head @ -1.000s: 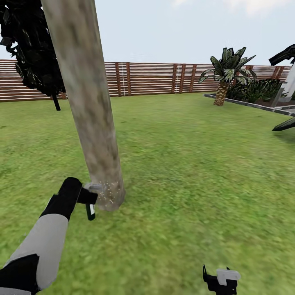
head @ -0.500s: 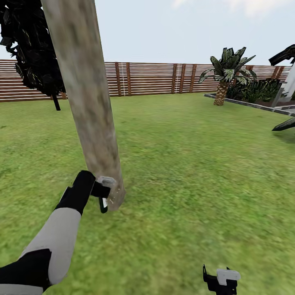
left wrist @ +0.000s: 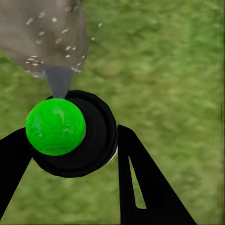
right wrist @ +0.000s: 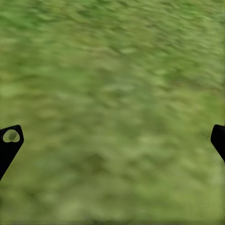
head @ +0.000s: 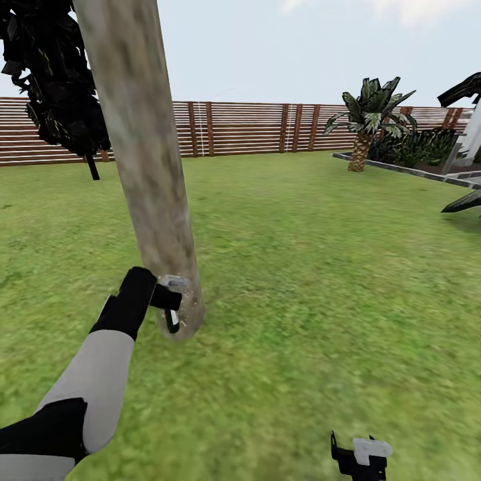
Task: In the garden, pick up the pesticide atomizer on the floor and spray pesticide onto both trees until each tree trunk is fully covered.
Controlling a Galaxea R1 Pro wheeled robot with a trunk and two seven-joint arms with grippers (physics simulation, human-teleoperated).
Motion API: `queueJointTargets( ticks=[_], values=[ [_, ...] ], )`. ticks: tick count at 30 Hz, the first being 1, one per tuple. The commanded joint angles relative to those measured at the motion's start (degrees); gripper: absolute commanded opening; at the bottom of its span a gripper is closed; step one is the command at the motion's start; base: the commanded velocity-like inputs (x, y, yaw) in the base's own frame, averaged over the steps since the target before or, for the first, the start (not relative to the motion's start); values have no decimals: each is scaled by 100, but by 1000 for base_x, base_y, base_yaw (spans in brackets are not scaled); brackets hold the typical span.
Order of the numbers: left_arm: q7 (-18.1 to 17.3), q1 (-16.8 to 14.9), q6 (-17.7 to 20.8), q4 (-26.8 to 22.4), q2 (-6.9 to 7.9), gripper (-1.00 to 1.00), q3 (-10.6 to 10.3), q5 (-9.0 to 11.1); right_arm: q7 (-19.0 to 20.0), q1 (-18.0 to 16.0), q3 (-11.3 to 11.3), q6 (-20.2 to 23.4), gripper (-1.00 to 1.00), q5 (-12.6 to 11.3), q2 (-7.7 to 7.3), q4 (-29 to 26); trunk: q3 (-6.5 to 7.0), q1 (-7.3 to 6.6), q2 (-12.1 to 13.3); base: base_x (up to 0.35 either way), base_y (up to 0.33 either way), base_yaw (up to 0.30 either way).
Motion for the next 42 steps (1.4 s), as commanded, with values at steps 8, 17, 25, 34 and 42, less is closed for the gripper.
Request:
queueJointTargets(
  ticks=[8,17,25,34,42],
  values=[
    [-6,-58,15,-58,668,-100,59,-12,0,0,0,1,100,0,0,1,0,0,0,0,0,0],
    [-18,-167,29,-78,96,-100,-3,-32,0,0,0,-2,100,0,0,1,0,0,0,0,0,0],
    [-23,-319,31,-75,564,-100,50,-37,0,0,0,0,100,0,0,1,0,0,0,0,0,0],
    [-24,-421,31,-80,286,-100,-6,-39,0,0,0,0,100,0,-2,-1,0,0,0,0,0,0],
    [-24,-562,31,-78,605,-100,31,-51,0,0,0,0,100,0,-9,0,0,0,0,0,0,0]
  ],
)
